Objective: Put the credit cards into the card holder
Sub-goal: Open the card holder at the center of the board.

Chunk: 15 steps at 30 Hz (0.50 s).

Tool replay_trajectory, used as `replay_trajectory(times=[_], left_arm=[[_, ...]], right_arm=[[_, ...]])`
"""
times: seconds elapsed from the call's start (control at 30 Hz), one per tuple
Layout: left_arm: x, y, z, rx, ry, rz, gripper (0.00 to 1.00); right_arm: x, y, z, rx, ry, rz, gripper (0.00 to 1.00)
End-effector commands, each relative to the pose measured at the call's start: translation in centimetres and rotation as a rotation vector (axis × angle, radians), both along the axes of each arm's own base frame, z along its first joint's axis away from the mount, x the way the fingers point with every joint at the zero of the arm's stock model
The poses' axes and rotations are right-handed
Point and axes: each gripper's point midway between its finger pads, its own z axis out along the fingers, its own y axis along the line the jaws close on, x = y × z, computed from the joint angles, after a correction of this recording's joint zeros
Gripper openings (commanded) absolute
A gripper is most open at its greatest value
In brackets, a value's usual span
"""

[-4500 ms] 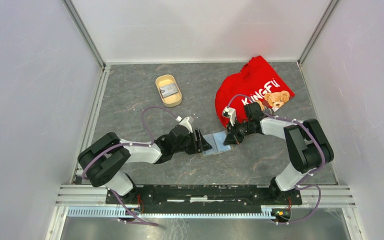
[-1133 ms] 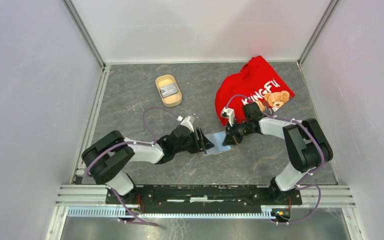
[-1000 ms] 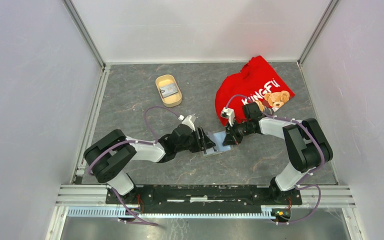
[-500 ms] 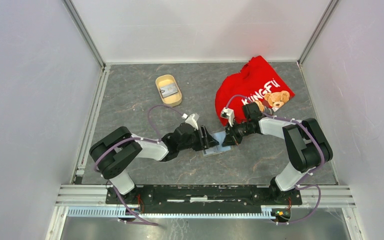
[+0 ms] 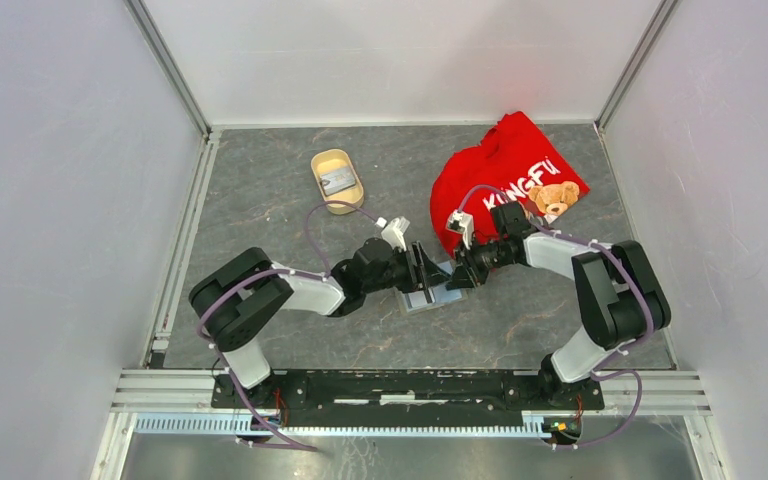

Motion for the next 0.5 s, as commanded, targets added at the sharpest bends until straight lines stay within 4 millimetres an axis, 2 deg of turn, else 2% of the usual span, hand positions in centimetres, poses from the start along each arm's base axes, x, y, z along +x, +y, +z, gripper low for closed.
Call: replay_trajectory(times=[0.0, 0.27, 0.47], left_arm=[[0.5, -1.9, 1.7, -0.071, -0.026, -0.035, 0.64], [1.5, -3.1, 0.3, -0.063, -0.014, -0.042, 0.64], [2.4, -3.0, -0.7, -0.069, 0.001, -0.028, 0.64]], right_arm=[[2.0, -0.1, 2.7, 0.043, -0.098, -0.001, 0.25], [3.4, -1.9, 4.2, 0.047, -0.16, -0.064, 0.27], [2.6, -1.6, 4.7, 0.107, -0.144, -0.053, 0.25]])
